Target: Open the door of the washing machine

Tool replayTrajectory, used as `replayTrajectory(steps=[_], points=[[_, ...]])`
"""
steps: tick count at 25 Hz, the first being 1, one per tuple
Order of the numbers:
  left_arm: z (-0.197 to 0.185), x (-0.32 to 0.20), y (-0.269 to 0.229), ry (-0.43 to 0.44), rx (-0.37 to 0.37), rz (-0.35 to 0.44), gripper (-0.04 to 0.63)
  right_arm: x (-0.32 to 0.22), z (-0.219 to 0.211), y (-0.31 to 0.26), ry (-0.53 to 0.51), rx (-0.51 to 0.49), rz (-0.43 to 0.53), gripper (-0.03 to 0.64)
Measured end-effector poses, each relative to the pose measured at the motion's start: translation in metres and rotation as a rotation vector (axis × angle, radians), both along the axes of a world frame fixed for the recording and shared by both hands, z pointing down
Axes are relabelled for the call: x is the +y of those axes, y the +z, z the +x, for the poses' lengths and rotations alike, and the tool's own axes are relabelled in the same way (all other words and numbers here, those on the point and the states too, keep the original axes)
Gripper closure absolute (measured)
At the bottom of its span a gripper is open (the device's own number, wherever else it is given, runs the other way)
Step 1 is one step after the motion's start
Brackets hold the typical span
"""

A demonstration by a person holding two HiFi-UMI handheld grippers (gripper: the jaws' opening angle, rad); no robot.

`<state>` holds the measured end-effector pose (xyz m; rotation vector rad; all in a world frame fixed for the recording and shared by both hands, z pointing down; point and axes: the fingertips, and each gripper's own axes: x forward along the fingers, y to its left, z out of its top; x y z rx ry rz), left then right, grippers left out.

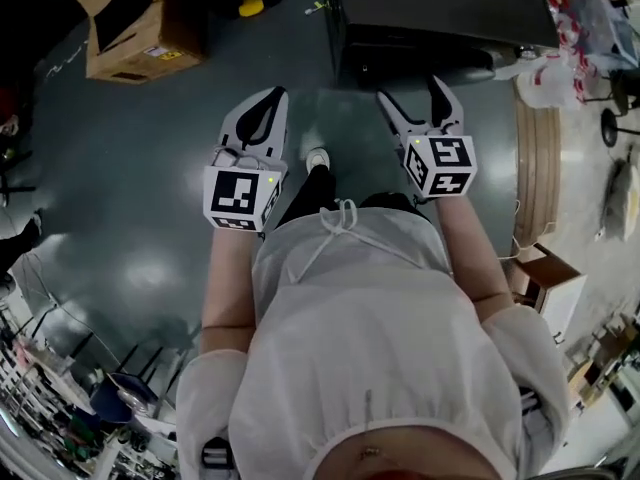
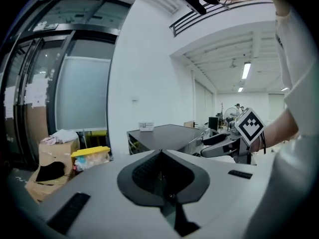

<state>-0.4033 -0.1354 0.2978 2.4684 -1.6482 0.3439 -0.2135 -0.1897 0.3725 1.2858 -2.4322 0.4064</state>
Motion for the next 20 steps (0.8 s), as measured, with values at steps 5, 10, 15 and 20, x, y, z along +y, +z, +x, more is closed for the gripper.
replayTrajectory(steps=[5,10,15,20], points=[[-0.006,-0.034,0.055,0.136,0.018,-0.078,0.574,-0.013,-0.003,0.071,0.199,0.011,-0.174,0.221],[-0.005,-0.057,0.106,0.232,0.036,-0.100,0.574,-0.027,-0.005,0.144,0.319,0.042,-0.300,0.221],[-0.004,-0.077,0.148,0.283,0.057,-0.109,0.574,-0.044,0.008,0.216,0.444,0.066,-0.407,0.221],[-0.010,-0.093,0.192,0.279,0.078,-0.203,0.574,-0.064,0.022,0.277,0.552,0.061,-0.496,0.245]])
